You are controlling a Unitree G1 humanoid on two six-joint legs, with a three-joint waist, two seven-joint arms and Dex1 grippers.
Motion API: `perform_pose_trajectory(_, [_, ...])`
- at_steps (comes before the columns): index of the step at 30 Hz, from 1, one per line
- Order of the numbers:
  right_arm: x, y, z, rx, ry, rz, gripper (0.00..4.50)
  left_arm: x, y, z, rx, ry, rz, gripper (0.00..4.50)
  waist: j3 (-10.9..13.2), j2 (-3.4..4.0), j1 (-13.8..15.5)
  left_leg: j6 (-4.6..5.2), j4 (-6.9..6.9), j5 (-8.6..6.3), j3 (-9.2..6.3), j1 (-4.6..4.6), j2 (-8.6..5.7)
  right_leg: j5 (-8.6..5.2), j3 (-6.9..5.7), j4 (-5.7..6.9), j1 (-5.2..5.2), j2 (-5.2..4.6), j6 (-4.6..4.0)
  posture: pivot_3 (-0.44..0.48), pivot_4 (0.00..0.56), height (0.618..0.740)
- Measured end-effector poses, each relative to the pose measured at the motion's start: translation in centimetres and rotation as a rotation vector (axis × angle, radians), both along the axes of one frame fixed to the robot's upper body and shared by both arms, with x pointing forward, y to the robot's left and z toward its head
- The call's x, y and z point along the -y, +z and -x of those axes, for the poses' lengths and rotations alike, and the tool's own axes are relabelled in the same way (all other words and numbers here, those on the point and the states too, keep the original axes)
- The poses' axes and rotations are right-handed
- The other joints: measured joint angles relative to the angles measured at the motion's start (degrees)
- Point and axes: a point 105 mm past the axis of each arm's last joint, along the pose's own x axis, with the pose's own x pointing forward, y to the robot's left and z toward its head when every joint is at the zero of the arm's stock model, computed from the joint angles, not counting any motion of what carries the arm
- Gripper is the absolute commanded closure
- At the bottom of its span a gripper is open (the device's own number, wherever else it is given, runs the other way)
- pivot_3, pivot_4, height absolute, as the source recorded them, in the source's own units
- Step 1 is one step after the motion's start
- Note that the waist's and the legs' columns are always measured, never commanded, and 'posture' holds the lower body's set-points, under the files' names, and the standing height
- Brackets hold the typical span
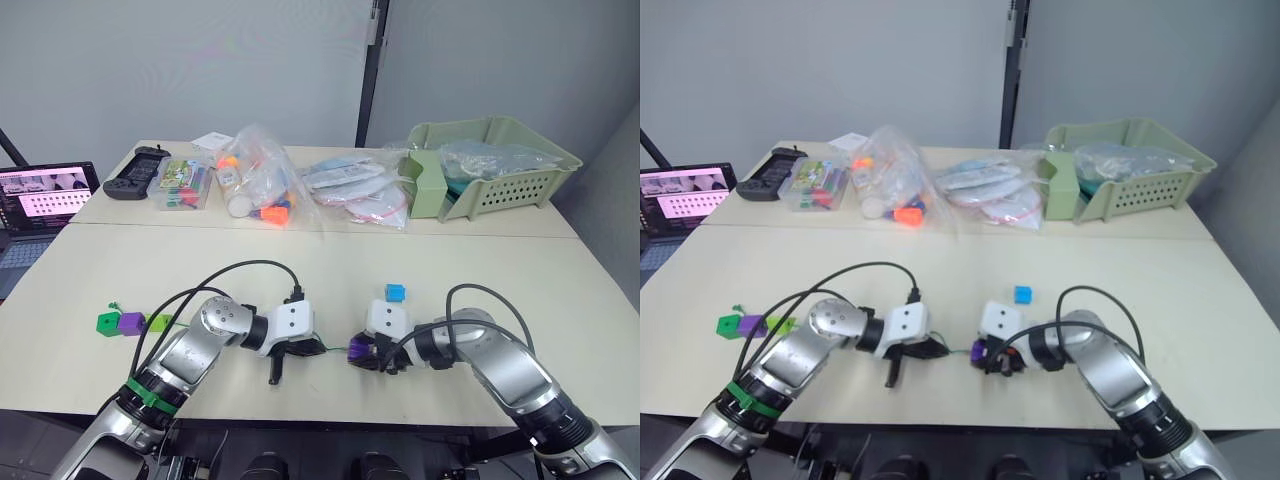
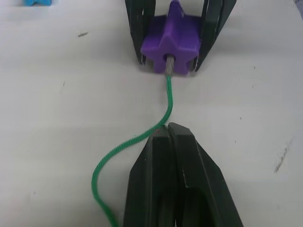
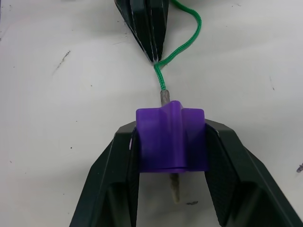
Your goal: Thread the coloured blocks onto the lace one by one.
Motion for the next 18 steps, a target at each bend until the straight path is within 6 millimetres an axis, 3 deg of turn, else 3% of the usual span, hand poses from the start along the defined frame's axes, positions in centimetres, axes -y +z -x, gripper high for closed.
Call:
perform_pose_trajectory(4, [0.0,0.0,0.0,0.003,-0.005,-0.001,3.13,0.1,0.1,0.3,0.003,-0.009,0.001,4.5,0.0,0.0,-0.01,0.0,0.0,0.0,-0.01,0.0,0.01,0.0,-0.01,0.0,-0.01,0.01,0.0,0.0,0.15,0.74])
perform_pose_trajectory(7, [0.0,0.0,0.1,0.005,-0.005,-0.001,3.13,-0.4,0.2,0.3,-0.024,0.005,-0.003,3.75,0.0,0.0,-0.03,0.0,0.0,0.0,-0.01,-0.02,0.01,0.0,-0.01,0.0,-0.02,0.01,0.0,0.0,0.15,0.74])
perform_pose_trajectory(12, [0.0,0.0,0.0,0.005,-0.006,0.001,3.13,-1.3,2.7,0.0,-0.004,-0.013,0.006,2.05,0.0,0.0,0.05,0.0,0.0,0.0,0.0,0.0,0.0,0.0,-0.02,-0.02,0.0,-0.01,0.0,0.0,0.15,0.74])
perform_pose_trajectory(15, [0.0,0.0,0.0,0.006,-0.007,0.001,3.13,-0.4,2.4,-0.3,0.028,-0.041,0.013,2.03,0.0,0.0,0.03,0.0,0.0,0.0,0.0,0.0,0.0,0.0,-0.01,-0.02,0.01,0.01,0.0,0.0,0.15,0.74])
perform_pose_trajectory(18, [-0.1,0.0,0.1,0.008,-0.004,0.001,3.13,0.1,0.6,-0.3,0.007,-0.066,-0.01,2.03,0.0,0.0,0.02,0.0,0.0,0.0,0.0,-0.02,0.0,0.0,-0.02,-0.01,-0.03,0.02,0.0,0.0,0.15,0.74])
